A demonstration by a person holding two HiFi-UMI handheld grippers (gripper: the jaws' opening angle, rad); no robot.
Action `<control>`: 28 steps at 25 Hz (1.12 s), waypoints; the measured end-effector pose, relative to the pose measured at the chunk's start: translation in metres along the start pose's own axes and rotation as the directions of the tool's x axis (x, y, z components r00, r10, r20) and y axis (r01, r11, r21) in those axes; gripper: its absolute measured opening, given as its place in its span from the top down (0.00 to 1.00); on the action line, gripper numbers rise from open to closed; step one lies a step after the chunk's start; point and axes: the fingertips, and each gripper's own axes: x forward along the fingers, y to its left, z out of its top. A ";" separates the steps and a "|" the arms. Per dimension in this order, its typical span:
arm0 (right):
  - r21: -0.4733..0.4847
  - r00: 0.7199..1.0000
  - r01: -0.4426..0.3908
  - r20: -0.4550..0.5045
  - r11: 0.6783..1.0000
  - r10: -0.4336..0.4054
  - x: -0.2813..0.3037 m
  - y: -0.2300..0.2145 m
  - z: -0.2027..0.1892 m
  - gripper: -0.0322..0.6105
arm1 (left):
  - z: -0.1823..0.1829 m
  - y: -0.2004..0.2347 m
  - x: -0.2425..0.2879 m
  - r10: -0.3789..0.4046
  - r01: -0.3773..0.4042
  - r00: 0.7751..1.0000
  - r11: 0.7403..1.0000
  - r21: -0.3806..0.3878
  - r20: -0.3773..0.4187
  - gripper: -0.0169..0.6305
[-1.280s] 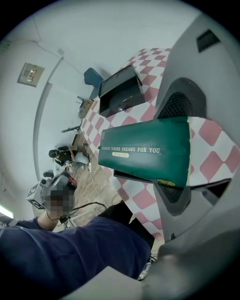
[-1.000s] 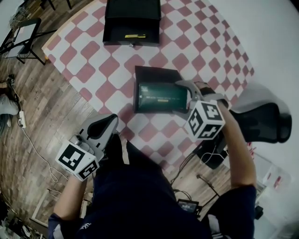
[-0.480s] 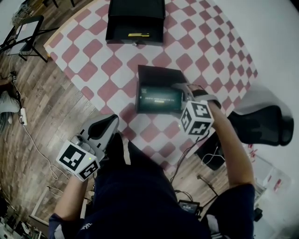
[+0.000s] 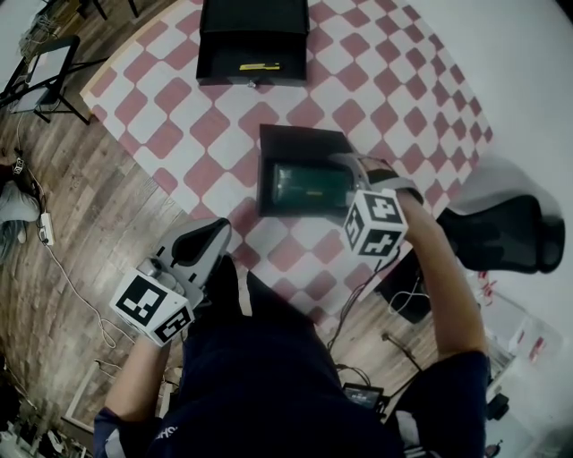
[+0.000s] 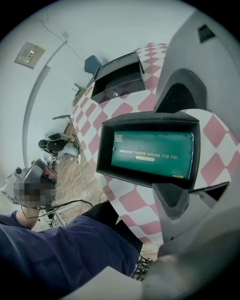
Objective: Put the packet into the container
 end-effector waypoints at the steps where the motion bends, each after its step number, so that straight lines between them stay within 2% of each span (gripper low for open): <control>1: 0.007 1.000 0.007 0.005 1.000 -0.007 -0.004 -0.001 0.001 0.25 | 0.001 -0.001 0.001 -0.003 0.003 1.000 1.000 0.004 0.000 0.91; 4: 0.062 0.996 0.051 0.065 0.997 -0.055 -0.024 -0.006 0.010 0.25 | 0.008 -0.005 0.002 -0.017 0.017 1.000 1.000 0.020 0.003 0.91; 7: 0.153 0.979 0.112 0.151 0.982 -0.135 -0.054 -0.015 0.022 0.25 | 0.017 -0.011 0.002 -0.034 0.034 0.999 0.999 0.043 0.006 0.91; 9: 0.234 0.956 0.151 0.211 0.960 -0.202 -0.076 -0.020 0.029 0.25 | 0.025 -0.016 0.002 -0.048 0.048 0.999 0.997 0.066 0.007 0.91; 13: 0.405 0.890 0.180 0.320 0.896 -0.324 -0.119 -0.022 0.038 0.26 | 0.044 -0.028 0.001 -0.078 0.076 0.997 0.991 0.114 0.013 0.91; 18: 0.583 0.783 0.166 0.412 0.795 -0.466 -0.165 -0.016 0.047 0.31 | 0.062 -0.044 -0.004 -0.112 0.107 0.994 0.980 0.166 0.018 0.92; 19: 0.617 0.756 0.159 0.426 0.770 -0.497 -0.173 -0.014 0.049 0.35 | 0.065 -0.047 -0.006 -0.119 0.114 0.993 0.978 0.176 0.019 0.91; 22: 0.706 0.672 0.148 0.442 0.693 -0.594 -0.197 -0.008 0.053 0.57 | 0.073 -0.054 -0.012 -0.139 0.132 0.990 0.970 0.203 0.020 0.91; 24: 0.753 0.619 0.139 0.441 0.643 -0.650 -0.214 -0.004 0.055 0.63 | 0.078 -0.059 -0.016 -0.150 0.141 0.988 0.966 0.219 0.024 0.91; 28: 0.828 0.493 0.100 0.441 0.552 -0.750 -0.251 0.006 0.065 0.79 | 0.087 -0.069 -0.025 -0.175 0.161 0.984 0.955 0.249 0.032 0.91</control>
